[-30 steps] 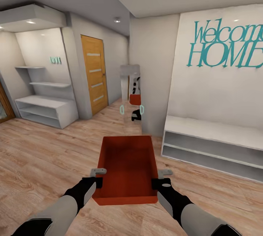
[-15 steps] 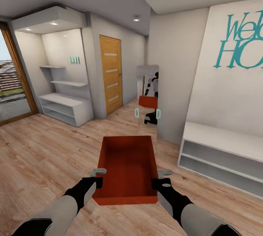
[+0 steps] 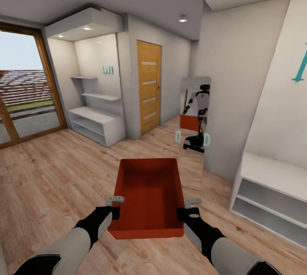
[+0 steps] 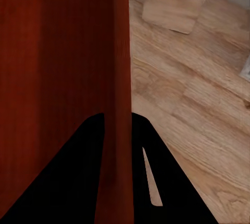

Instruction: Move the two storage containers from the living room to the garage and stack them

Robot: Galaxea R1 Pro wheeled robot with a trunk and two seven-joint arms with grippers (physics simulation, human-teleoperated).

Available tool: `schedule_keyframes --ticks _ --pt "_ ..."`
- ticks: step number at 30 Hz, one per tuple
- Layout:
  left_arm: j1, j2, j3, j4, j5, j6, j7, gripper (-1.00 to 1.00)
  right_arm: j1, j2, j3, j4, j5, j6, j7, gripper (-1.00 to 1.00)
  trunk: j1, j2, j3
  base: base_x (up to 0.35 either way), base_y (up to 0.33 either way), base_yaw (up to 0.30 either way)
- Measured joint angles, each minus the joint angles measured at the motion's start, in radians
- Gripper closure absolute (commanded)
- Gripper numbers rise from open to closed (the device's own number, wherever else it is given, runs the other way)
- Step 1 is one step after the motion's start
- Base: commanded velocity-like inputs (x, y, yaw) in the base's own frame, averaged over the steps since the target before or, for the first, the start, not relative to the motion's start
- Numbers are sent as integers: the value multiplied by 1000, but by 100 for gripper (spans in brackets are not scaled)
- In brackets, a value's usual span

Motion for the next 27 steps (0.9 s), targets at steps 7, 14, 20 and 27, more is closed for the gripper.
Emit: schedule_keyframes --ticks 7,14,20,27 --pt "0 0 0 0 0 0 0 100 0 0 0 0 0 0 0 100 0 0 0 324 0 46" --pt "0 0 0 0 0 0 0 100 0 0 0 0 0 0 0 100 0 0 0 324 0 2" --pt "0 0 0 0 0 0 0 100 0 0 1 0 0 1 0 100 0 0 0 324 0 0" --pt "0 0 0 0 0 0 0 100 0 0 0 0 0 0 0 100 0 0 0 324 0 0"
